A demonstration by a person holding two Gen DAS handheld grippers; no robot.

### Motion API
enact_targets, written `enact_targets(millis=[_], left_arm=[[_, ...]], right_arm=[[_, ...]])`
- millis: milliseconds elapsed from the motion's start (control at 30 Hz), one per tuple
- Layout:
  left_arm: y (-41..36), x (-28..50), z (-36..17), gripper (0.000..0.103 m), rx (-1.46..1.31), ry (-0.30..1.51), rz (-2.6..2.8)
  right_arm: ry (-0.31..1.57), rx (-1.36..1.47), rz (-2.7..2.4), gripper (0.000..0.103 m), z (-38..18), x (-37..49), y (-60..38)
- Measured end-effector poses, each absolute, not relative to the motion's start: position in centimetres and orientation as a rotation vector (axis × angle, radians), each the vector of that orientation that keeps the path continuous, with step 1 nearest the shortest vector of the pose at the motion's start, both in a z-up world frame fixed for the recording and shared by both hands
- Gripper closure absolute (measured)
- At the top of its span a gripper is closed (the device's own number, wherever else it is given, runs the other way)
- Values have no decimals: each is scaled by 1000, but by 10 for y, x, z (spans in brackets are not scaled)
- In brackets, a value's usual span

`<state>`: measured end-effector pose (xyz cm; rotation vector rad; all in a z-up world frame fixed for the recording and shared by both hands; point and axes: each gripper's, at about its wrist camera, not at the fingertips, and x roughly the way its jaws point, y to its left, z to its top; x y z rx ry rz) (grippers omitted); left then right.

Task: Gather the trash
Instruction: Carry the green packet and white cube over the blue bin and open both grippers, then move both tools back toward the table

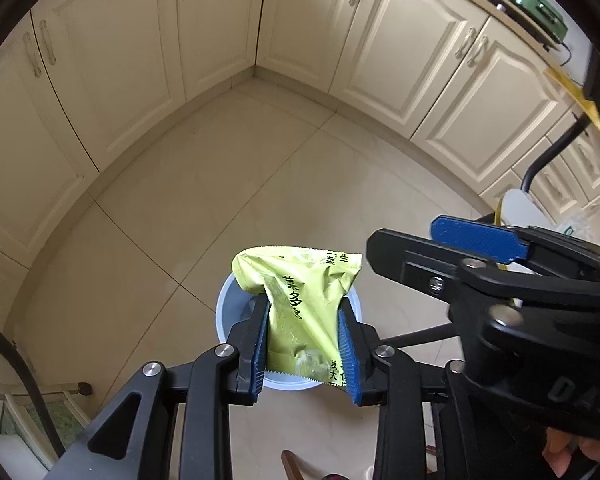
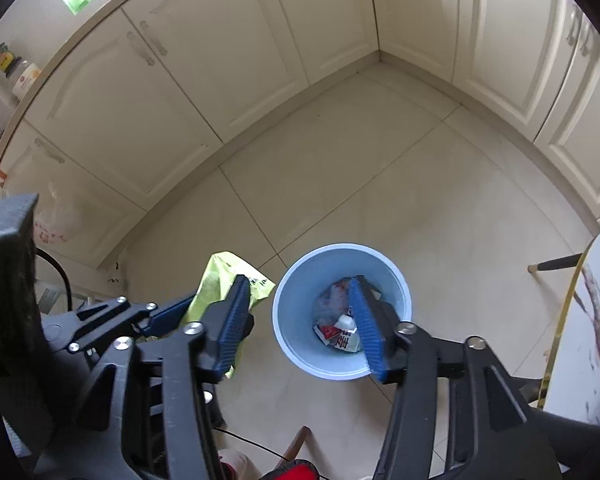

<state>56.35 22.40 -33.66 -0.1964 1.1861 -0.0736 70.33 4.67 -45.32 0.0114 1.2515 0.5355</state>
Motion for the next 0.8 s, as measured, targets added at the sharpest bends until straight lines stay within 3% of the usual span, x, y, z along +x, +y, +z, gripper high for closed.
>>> enact_targets(millis=[100,233,333,600,800], left_arm=[[225,576,-344,69,-207,1196,-73],[214,586,-345,47,-211,1214,-66],[207,588,-339,42,-212,1212,-59],[223,562,-289,42,-236,1115,63],[239,512,-204,42,-223,893,259]], right_arm=[[1248,13,520,51,-453,710,42],[1241,14,501,50,-451,716,44],[1235,19,496,49,-445,715,39],[1172,41,529,49,-402,697,34],[1032,53,597,49,-333,662,32]])
